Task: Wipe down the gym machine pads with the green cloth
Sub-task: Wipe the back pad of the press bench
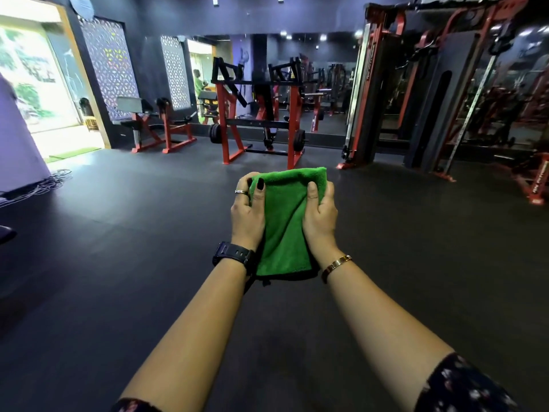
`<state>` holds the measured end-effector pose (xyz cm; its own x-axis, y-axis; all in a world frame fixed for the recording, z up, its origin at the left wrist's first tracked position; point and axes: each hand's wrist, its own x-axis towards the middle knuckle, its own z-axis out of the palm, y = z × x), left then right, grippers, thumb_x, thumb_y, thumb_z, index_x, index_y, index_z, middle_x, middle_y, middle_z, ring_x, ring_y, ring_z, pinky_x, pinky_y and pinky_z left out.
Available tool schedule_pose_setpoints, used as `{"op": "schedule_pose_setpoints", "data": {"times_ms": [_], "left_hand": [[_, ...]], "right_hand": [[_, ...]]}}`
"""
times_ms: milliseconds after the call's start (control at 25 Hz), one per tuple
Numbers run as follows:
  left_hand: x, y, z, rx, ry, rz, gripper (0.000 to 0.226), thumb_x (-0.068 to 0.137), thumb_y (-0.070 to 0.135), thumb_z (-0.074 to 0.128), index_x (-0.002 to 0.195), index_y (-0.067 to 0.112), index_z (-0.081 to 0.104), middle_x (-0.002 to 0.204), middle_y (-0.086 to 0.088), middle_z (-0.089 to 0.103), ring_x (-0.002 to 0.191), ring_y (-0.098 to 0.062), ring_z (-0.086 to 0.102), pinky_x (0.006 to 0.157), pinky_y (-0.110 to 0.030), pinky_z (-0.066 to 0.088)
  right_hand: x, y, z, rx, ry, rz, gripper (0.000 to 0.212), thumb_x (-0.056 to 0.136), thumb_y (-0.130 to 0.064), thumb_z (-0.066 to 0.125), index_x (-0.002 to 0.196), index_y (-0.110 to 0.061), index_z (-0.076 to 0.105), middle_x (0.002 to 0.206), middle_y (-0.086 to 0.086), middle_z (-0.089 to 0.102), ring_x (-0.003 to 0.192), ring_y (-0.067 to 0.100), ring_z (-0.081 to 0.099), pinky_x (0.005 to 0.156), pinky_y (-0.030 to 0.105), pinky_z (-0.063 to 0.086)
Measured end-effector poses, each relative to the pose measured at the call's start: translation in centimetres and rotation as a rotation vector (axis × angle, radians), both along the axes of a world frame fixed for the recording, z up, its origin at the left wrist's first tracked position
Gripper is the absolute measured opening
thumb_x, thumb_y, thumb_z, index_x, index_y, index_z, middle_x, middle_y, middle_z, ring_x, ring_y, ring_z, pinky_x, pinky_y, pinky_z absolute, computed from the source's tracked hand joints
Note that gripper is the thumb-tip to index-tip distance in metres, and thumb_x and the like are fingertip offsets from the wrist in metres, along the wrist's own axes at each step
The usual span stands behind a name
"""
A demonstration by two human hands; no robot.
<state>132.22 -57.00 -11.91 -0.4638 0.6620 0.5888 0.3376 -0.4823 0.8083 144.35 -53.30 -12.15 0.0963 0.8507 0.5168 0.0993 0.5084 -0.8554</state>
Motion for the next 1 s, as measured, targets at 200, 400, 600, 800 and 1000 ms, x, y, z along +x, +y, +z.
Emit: {"op": "schedule_pose_setpoints", "data": {"times_ms": [200,400,600,800,1000], "left_hand": [[-3.8,13.5,-4.2,-0.146,-0.118,-0.069,0.041,0.089,0.048,0.05,0.122,0.025,0.045,0.104,0.017,0.056,0.097,-0.002,0.057,0.086,-0.023,0.048],[-7.7,29.7,-4.3,-0.176,-0.144,0.094,0.019,0.098,0.036,0.039,0.106,0.023,0.048,0.088,0.015,0.055,0.085,-0.012,0.056,0.069,-0.026,0.045],[-13.7,46.0,-2.4,-0.154,-0.106,0.21,0.02,0.096,0.043,0.037,0.108,0.03,0.045,0.095,0.002,0.06,0.085,-0.018,0.059,0.073,-0.034,0.049],[-19.7,58.4,-3.5,-0.11,0.0,0.287,0.027,0.097,0.032,0.04,0.116,0.014,0.048,0.083,0.017,0.053,0.073,0.003,0.052,0.057,-0.018,0.039],[-29.3,74.4,-6.9,-0.076,0.06,0.342,0.04,0.093,0.039,0.034,0.118,0.012,0.047,0.089,0.006,0.056,0.07,-0.005,0.052,0.055,-0.017,0.036]], "right_hand": [[-3.8,13.7,-1.9,-0.03,0.036,0.082,0.014,0.099,-0.035,0.042,0.099,-0.021,0.047,0.079,-0.013,0.056,0.07,-0.012,0.054,0.062,0.01,0.042],[-7.3,30.6,-3.1,-0.171,0.046,0.279,0.017,0.092,-0.042,0.052,0.1,-0.027,0.049,0.095,-0.001,0.064,0.087,0.015,0.063,0.076,0.037,0.054],[-12.4,47.0,-1.7,-0.159,0.026,0.445,0.022,0.096,-0.029,0.05,0.118,-0.031,0.046,0.109,-0.009,0.06,0.1,0.009,0.061,0.082,0.027,0.052],[-19.9,60.2,-3.5,-0.039,-0.029,0.236,0.031,0.098,-0.027,0.045,0.127,-0.017,0.045,0.097,-0.021,0.056,0.085,-0.009,0.056,0.068,0.004,0.043],[-30.0,76.1,-6.5,-0.015,-0.073,0.147,0.031,0.099,-0.031,0.042,0.127,-0.018,0.045,0.092,-0.021,0.057,0.081,-0.004,0.057,0.064,0.007,0.044]]}}
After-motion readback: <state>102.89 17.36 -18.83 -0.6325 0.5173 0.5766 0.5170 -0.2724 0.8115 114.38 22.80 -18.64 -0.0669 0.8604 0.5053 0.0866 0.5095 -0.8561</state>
